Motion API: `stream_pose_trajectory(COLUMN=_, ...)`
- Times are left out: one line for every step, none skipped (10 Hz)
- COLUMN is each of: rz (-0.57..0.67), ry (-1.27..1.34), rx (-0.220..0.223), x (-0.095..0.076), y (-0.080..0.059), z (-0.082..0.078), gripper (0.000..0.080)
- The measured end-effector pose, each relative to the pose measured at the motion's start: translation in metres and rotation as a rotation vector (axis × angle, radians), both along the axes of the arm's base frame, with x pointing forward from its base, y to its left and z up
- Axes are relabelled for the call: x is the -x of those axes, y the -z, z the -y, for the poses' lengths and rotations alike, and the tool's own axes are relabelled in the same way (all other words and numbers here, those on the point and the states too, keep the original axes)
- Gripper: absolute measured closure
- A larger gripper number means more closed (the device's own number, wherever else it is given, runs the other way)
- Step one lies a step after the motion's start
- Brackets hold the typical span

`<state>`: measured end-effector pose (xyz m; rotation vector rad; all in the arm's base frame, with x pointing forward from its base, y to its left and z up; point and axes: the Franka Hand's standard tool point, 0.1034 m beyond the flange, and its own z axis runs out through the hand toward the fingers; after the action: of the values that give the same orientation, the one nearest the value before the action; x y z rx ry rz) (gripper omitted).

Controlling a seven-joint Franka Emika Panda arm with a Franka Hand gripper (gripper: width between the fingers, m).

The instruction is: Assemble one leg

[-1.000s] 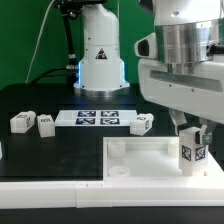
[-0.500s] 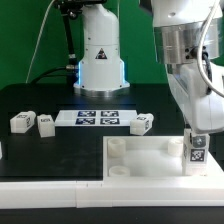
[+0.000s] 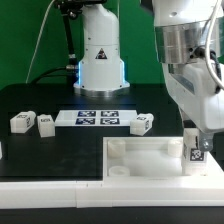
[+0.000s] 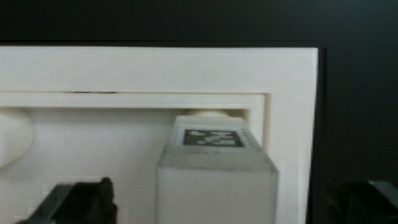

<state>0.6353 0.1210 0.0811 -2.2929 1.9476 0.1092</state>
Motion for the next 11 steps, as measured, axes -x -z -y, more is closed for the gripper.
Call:
stream_pose_trajectory(rz=0.021, ry=-0.163, rx=0.014, x=0.0005, y=0.0002, z=-0.0003, gripper=0.0162)
stream_pose_trajectory(rz=0.042, ry=-0.348, rx=0.036, x=0.0013, y=0.0007, z=-0.0017, gripper=0.0152)
stream_pose_trajectory(rz=0.050, ry=-0.447, rx=0.048, x=0.0022, y=0.0012, z=-0.0035, gripper=0.0152)
stream_pose_trajectory(rz=0.061, ry=-0.545, rx=0.055, x=0.0022, y=0.0011, z=-0.0042, gripper=0.0151)
stream_pose_trajectory(rz=0.078, ry=-0.692, rx=0.067, x=0.0017, y=0.0010, z=-0.0031, gripper=0.0151)
stream_pose_trajectory(rz=0.091, ry=-0.808, rx=0.075, x=0.0013, y=0.0007, z=-0.0025, gripper=0.0151)
stream_pose_trajectory(rz=0.098, ry=-0.872, rx=0.077, x=0.0010, y=0.0004, z=-0.0024, gripper=0.0151)
stream_pose_trajectory(rz=0.108, ry=-0.980, rx=0.086, x=0.0010, y=0.0004, z=-0.0022, gripper=0.0151)
stream_pose_trajectory(rz=0.114, ry=-1.053, rx=0.091, x=0.0009, y=0.0004, z=-0.0018, gripper=0.0151)
stream_pose_trajectory(rz=0.126, ry=-1.163, rx=0.095, x=0.0006, y=0.0004, z=0.0000, gripper=0.0151)
stream_pose_trajectory(rz=0.136, ry=-1.255, rx=0.098, x=0.0001, y=0.0004, z=0.0023, gripper=0.0151)
